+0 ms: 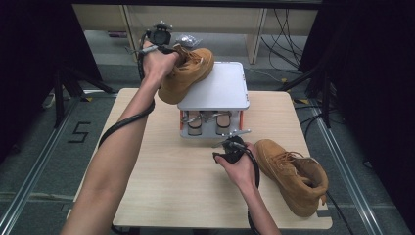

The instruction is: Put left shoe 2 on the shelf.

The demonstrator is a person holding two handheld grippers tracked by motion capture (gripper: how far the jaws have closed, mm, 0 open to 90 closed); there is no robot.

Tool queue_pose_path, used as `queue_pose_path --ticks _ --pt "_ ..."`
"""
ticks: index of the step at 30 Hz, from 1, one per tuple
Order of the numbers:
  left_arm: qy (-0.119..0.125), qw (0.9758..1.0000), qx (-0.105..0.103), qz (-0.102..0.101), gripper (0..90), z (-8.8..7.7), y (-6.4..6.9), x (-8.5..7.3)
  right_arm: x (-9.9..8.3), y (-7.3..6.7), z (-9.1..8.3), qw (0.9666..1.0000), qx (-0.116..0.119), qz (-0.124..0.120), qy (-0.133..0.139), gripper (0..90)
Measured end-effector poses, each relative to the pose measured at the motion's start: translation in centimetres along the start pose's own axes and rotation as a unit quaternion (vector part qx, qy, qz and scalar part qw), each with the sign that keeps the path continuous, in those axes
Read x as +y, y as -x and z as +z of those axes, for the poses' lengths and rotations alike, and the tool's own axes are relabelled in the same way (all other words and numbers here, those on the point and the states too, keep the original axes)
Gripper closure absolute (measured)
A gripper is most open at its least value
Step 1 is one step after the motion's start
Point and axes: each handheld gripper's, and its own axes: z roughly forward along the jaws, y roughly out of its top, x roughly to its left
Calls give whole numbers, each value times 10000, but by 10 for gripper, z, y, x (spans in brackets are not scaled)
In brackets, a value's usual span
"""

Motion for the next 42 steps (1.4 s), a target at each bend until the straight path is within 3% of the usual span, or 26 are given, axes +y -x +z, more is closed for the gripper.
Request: queue_pose_path --ticks 2,7,11,14,19,21,35,42 --pt "-5 10000 24 87 752 0 -4 -1 0 -1 1 10000 -5 -7 59 481" --pt "69 10000 5 65 730 3 -15 -3 0 -1 1 10000 29 -19 -12 481" --pt "173 9997 -29 -174 674 4 -25 -7 -1 0 2 10000 32 -60 -1 481" --pt "203 9996 -31 -176 658 4 -27 -8 -1 -1 4 10000 5 -83 28 481" --pt "298 9994 91 -120 552 4 -31 -10 -1 -3 3 10000 17 -13 -3 481" --pt "324 9992 79 -218 507 3 -34 -12 -1 -3 3 10000 -17 -5 48 481" --pt "356 9991 79 -232 405 -5 -32 -10 -1 -4 3 9999 -12 -117 37 481" --pt "405 9988 85 -247 404 -12 -31 -7 -2 -3 3 10000 33 -9 3 480"
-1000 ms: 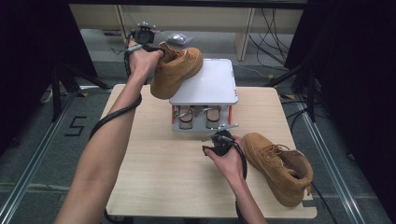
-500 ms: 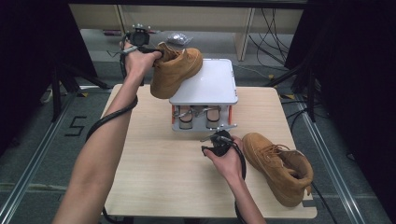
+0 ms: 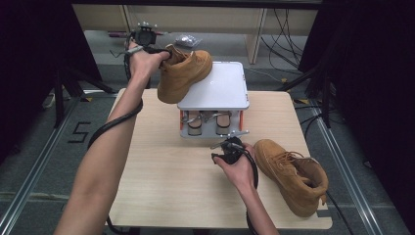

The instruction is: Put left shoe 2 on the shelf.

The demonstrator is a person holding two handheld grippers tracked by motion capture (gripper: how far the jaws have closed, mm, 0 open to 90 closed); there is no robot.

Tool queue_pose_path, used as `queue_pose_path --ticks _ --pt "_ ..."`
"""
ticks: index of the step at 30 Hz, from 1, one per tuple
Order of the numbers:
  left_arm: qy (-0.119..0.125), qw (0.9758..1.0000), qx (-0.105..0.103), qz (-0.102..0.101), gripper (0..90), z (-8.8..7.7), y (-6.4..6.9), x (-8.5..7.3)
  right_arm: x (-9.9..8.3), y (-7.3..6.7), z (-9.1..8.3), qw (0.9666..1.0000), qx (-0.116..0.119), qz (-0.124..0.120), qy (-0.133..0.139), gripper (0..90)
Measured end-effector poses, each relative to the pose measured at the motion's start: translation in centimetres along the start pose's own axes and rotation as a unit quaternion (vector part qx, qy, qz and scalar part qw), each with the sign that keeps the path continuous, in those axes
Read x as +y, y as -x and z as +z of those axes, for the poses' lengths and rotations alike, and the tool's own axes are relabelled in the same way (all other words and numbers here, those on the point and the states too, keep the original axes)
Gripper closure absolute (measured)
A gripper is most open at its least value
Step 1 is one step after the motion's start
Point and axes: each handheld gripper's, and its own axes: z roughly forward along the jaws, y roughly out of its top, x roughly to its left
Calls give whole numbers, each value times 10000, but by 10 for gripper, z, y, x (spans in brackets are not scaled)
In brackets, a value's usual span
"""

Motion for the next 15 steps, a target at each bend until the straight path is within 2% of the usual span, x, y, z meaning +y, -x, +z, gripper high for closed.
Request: queue_pose_path --ticks 1,5,7,9,11,15 --pt "14 10000 -3 3 406 -1 0 0 0 1 0 10000 -4 -75 -1 480" --pt "26 10000 -79 0 428 -10 -3 1 0 0 1 10000 -4 -20 3 480" --pt "41 9999 -141 -74 447 -14 -5 1 0 0 1 10000 16 -69 -11 480" --pt "55 9998 -162 -65 453 -19 -7 1 -1 -2 2 10000 -46 49 1 480" --pt "104 9997 -190 -102 456 -25 -9 0 -1 -1 3 10000 -43 -46 50 480" --pt "142 9993 -283 -218 469 -36 -14 -2 -1 -3 3 10000 -41 -11 28 480"
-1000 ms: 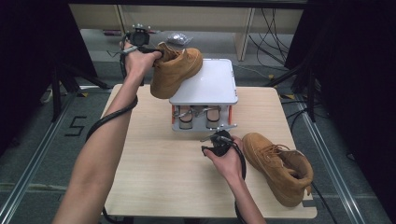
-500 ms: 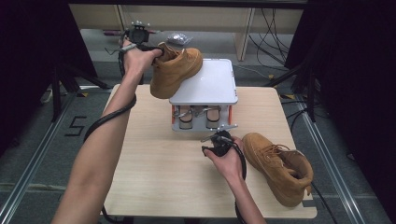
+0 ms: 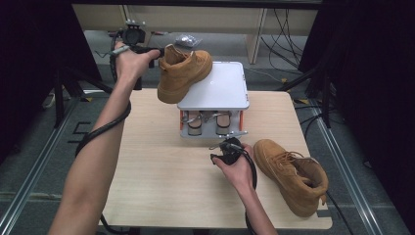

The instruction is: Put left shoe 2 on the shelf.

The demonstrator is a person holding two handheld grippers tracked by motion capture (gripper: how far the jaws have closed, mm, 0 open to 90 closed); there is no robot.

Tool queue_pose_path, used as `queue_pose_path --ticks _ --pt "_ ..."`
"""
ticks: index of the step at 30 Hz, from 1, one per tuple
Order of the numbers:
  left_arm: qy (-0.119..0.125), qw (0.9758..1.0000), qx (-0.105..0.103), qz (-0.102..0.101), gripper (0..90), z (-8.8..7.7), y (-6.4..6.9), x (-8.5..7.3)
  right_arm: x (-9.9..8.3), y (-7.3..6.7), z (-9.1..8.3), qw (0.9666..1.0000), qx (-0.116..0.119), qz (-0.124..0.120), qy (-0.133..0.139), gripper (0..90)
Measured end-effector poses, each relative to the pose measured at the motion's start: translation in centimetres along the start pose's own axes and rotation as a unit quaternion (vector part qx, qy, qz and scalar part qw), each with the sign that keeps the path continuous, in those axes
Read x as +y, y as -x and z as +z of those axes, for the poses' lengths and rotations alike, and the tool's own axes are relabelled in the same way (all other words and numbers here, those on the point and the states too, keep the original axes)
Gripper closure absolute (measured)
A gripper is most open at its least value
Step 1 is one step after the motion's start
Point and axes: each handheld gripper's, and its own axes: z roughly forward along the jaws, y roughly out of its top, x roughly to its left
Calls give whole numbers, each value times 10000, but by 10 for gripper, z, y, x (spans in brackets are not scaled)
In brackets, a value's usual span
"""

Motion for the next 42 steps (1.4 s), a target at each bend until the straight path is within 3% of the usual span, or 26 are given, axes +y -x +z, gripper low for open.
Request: queue_pose_path --ticks 7,10,13,21,28,33,42 --pt "146 9999 -22 -90 514 -20 -6 -3 0 1 1 10000 5 -47 1 480" --pt "175 9998 -39 -125 597 -25 -10 -7 0 -1 1 10000 10 11 -19 480" --pt "206 9997 -51 -146 685 -30 -17 -13 0 0 2 10000 9 -85 -4 480" --pt "167 9998 75 124 885 -39 -36 -36 0 -1 1 10000 8 -23 -17 481" --pt "-293 9991 175 264 895 -20 -45 -78 1 -4 3 10000 20 -18 -24 482" --pt "-583 9975 57 399 897 0 -43 -112 1 -4 2 10000 18 -17 -40 483" --pt "-748 9951 -127 640 897 17 -23 -135 1 -2 3 9999 6 -117 20 483"
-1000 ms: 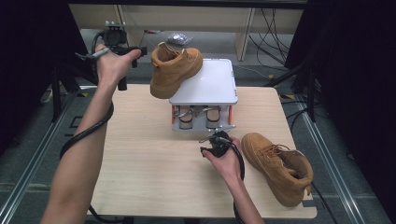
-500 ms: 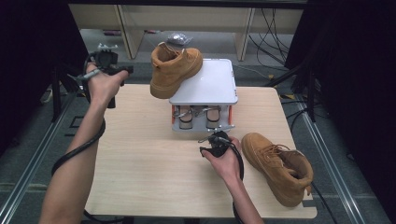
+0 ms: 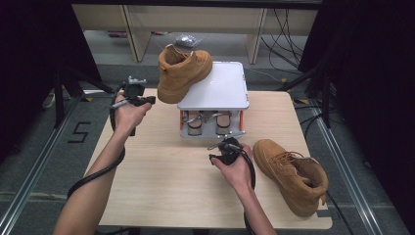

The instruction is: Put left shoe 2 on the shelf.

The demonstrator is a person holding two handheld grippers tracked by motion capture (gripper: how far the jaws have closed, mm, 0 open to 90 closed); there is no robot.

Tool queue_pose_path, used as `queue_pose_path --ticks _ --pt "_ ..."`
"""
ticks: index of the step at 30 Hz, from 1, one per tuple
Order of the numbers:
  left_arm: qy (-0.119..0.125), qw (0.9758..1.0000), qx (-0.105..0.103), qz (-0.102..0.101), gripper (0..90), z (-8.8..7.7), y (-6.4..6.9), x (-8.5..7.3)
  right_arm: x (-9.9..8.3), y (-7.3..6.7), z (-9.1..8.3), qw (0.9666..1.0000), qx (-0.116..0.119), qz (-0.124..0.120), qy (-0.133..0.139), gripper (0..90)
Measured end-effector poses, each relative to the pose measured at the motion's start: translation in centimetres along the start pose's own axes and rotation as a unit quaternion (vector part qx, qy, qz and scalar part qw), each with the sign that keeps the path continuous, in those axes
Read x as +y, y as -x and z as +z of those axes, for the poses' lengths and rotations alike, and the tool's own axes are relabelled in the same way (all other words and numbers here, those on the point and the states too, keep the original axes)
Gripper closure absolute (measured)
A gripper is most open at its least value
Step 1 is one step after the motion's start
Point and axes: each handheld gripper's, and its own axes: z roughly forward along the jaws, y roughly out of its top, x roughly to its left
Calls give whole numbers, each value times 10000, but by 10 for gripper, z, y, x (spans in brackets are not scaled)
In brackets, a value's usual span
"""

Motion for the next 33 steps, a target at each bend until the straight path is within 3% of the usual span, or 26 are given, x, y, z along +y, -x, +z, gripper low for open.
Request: queue_pose_path --ticks 10,22,24,33 --pt "-61 9998 130 125 897 0 7 3 -1 1 0 10000 16 75 -20 483" --pt "62 9998 -105 142 898 3 27 2 0 2 -4 10000 57 25 -31 483" --pt "45 9997 -58 227 898 3 30 3 0 2 -5 10000 60 56 -26 484" --pt "2 9992 -213 334 898 7 45 5 2 5 -10 10000 26 74 35 484"
